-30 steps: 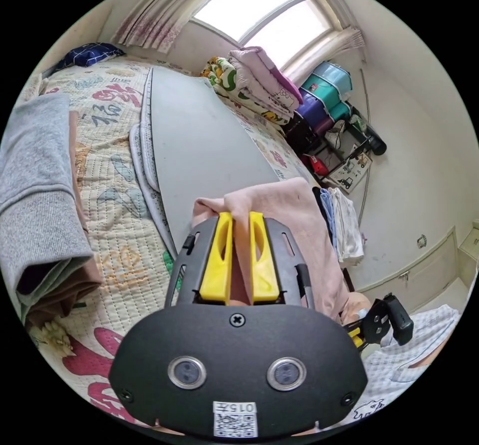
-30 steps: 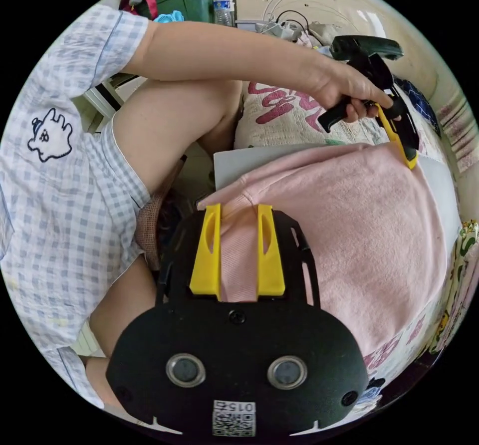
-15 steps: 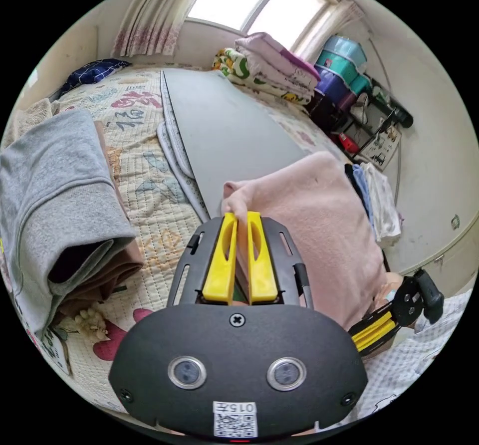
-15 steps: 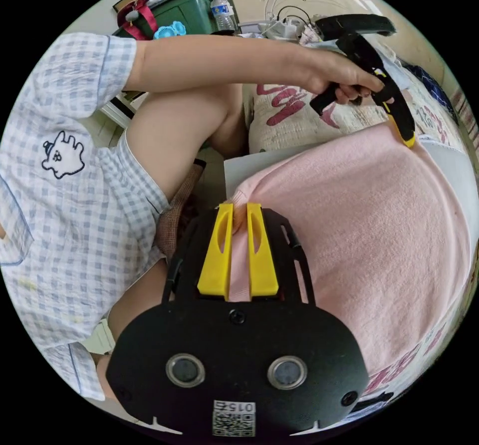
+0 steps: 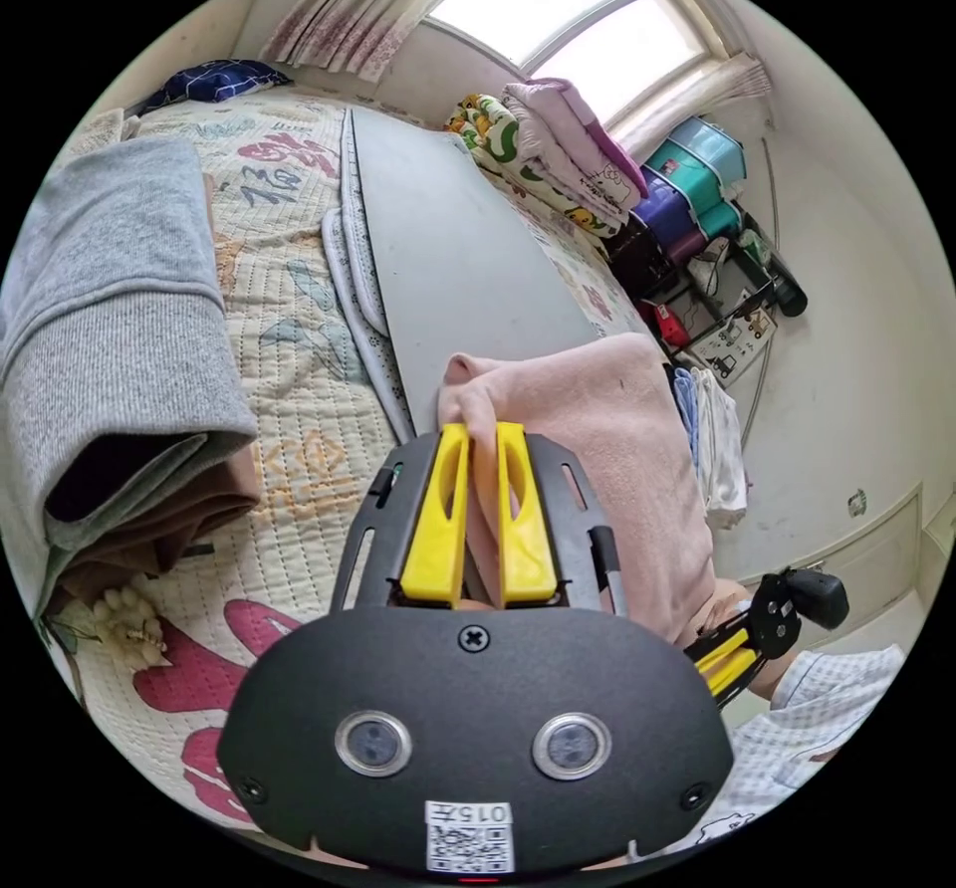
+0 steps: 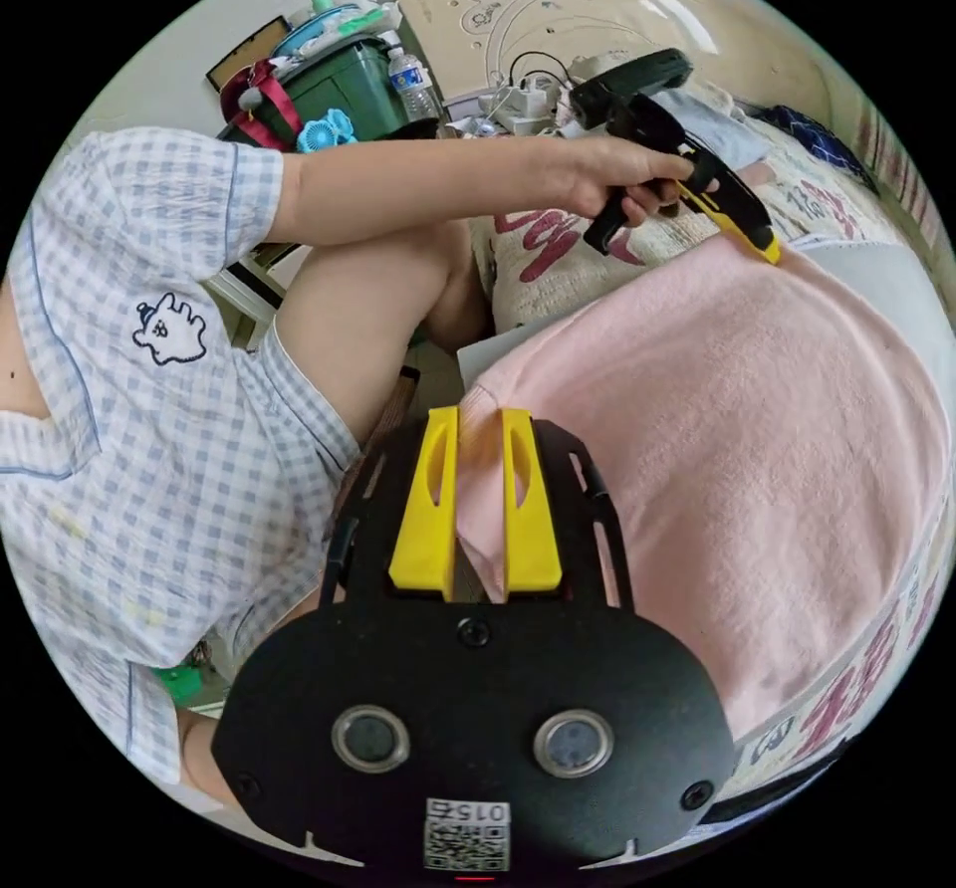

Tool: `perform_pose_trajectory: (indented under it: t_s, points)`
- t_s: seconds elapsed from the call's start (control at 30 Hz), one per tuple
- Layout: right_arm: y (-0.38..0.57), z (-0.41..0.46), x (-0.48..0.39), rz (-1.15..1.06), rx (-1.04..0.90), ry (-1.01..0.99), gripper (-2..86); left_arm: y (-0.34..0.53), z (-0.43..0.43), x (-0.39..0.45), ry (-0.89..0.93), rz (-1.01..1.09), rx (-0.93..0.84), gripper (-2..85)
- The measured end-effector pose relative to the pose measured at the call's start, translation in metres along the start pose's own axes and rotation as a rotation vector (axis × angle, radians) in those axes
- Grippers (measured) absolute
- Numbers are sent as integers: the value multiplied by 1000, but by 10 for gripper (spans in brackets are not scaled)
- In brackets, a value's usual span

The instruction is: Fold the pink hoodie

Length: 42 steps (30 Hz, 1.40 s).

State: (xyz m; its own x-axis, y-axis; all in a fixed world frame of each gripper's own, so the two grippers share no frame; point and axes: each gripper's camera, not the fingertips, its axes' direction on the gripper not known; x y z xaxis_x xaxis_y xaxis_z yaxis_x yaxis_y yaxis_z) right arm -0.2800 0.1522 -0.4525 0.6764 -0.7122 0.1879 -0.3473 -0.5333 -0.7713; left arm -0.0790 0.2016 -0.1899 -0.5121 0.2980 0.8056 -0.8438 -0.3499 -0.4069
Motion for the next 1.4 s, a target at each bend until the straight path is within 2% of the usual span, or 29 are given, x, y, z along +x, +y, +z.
perform_pose_trajectory:
  t_s: [0.1,0.23,0.43,0.53,0.57,0.63,0.7,0.87,1.0,1.13,1.23,1.3,1.4]
  points:
    - [3,11,29,154,86,-40,64,5,-1,6,0,7,14,40]
    - [-16,24,67,320,-4,-109,40,16,1,13,-18,12,25,35]
    - [-93,-62,112,533,-129,-45,0,42,-1,35,-58,47,33,18]
    - [-167,-156,122,639,-181,169,-3,59,-8,53,-56,104,37,15]
    - [-206,-199,114,646,-193,312,-4,66,-13,57,-54,121,47,14]
    - [-266,-262,83,580,-157,527,-5,75,-22,61,-55,144,67,12]
    - [-326,-330,34,522,-41,779,-5,86,-30,57,-97,173,93,10]
    - [-387,-391,-29,473,94,928,-6,105,-40,21,-103,107,94,10]
    - [-394,-401,-24,500,95,1030,-8,117,-59,-9,-93,58,124,15]
    - [-374,-405,18,545,126,1050,-6,123,-70,-38,5,-2,169,32]
    - [-333,-402,78,571,183,923,7,121,-60,-59,85,-47,159,64]
    - [-286,-387,145,599,202,789,77,118,-44,-71,158,-75,128,88]
    - [-203,-358,242,697,287,615,129,113,-20,-83,237,-98,96,114]
